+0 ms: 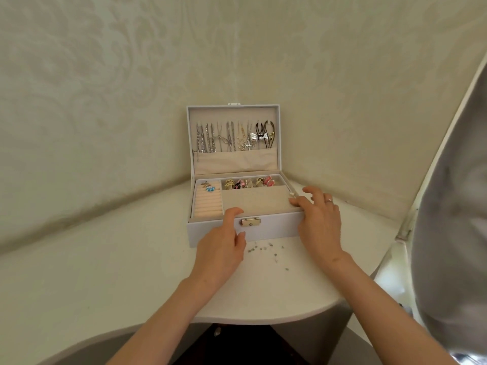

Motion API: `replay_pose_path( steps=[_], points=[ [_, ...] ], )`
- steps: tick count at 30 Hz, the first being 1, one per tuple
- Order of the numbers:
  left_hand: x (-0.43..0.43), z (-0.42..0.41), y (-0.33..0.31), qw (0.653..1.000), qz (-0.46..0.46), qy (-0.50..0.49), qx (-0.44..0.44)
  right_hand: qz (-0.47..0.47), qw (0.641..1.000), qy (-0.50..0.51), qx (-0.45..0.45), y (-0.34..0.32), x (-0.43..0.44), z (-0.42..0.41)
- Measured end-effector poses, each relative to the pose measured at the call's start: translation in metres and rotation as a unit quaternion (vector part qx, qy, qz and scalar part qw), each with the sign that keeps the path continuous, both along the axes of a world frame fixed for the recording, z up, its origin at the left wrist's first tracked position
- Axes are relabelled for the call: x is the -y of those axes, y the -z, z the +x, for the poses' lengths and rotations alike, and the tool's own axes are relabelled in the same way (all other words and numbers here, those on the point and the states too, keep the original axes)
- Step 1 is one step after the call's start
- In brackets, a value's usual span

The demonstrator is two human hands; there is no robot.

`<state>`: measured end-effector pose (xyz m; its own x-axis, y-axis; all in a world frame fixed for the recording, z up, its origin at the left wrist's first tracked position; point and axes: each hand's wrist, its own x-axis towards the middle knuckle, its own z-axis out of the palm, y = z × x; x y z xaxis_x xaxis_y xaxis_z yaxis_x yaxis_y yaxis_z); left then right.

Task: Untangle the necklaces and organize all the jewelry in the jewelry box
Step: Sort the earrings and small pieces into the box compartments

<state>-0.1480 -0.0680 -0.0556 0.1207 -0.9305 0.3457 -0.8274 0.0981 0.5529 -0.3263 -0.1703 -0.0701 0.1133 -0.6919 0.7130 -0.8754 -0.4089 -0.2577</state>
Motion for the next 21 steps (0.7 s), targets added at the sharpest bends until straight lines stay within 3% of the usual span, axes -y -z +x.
replay_pose_path(
  steps=[6, 12, 14, 17, 21],
  points=[
    [-0.003, 0.002, 0.003, 0.999, -0.032, 0.008, -0.018, 0.048, 0.998, -0.027, -0.034, -0.010, 0.003, -0.006],
    [-0.019, -0.001, 0.007, 0.997, -0.064, -0.027, 0.027, -0.032, 0.988, -0.126, 0.084, -0.006, -0.034, -0.009],
    [-0.019, -0.001, 0.008, 0.997, -0.042, -0.026, 0.056, 0.034, 0.980, -0.178, 0.079, -0.005, -0.045, -0.004],
    [-0.012, -0.005, 0.012, 0.995, -0.024, -0.016, 0.100, 0.162, 0.963, -0.214, -0.020, -0.001, -0.048, 0.004],
    [-0.003, -0.010, 0.015, 0.991, -0.019, -0.002, 0.129, 0.202, 0.951, -0.234, -0.019, 0.002, -0.044, 0.009]
  ],
)
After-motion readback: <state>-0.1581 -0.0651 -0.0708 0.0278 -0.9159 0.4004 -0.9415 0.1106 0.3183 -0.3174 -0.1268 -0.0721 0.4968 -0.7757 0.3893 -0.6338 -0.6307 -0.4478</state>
